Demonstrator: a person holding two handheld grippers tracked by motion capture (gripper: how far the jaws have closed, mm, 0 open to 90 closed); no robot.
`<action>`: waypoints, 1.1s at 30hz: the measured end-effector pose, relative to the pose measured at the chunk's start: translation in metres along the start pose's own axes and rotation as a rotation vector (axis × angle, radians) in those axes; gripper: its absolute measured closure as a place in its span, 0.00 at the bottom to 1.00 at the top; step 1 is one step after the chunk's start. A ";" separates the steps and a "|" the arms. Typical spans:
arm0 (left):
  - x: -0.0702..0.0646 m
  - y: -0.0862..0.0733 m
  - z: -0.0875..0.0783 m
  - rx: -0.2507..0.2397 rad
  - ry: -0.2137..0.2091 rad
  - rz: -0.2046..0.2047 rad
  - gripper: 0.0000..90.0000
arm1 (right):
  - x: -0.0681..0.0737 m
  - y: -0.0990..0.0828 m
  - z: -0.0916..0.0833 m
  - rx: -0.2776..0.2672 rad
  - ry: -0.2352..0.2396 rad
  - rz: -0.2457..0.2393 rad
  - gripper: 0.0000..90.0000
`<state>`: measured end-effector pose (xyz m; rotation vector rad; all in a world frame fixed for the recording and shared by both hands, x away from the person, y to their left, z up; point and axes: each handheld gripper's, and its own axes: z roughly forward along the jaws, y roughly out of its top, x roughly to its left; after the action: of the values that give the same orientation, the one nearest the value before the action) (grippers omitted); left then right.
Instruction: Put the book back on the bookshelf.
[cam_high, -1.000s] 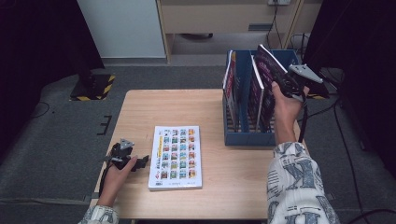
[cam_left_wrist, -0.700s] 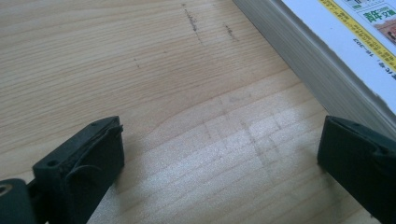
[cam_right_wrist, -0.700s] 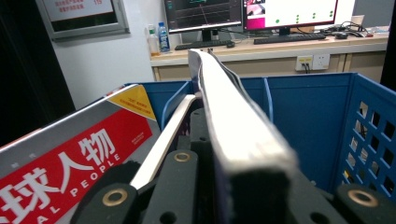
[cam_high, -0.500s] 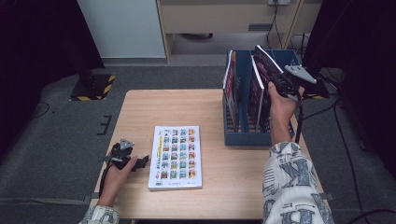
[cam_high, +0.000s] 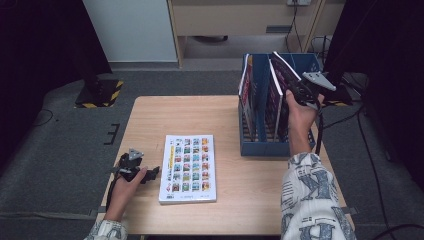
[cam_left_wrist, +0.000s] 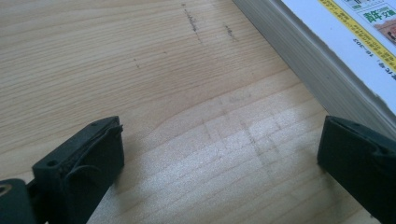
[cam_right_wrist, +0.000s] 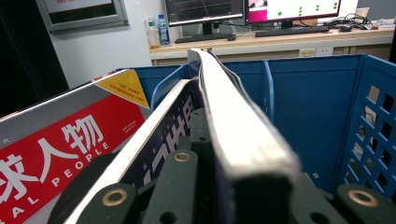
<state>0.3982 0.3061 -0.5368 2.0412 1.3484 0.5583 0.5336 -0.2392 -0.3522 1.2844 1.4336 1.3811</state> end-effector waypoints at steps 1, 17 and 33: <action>0.000 0.000 0.000 0.000 0.001 0.000 0.00 | 0.000 0.000 0.000 -0.002 0.000 0.001 0.93; -0.001 0.000 0.000 0.000 0.001 -0.001 0.00 | 0.002 -0.010 0.011 -0.003 -0.003 -0.010 0.93; -0.001 0.000 0.000 0.001 -0.002 0.000 0.00 | -0.003 -0.017 0.014 0.015 0.016 0.012 0.92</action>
<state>0.3986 0.3053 -0.5368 2.0414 1.3475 0.5552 0.5455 -0.2369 -0.3711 1.2961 1.4518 1.3933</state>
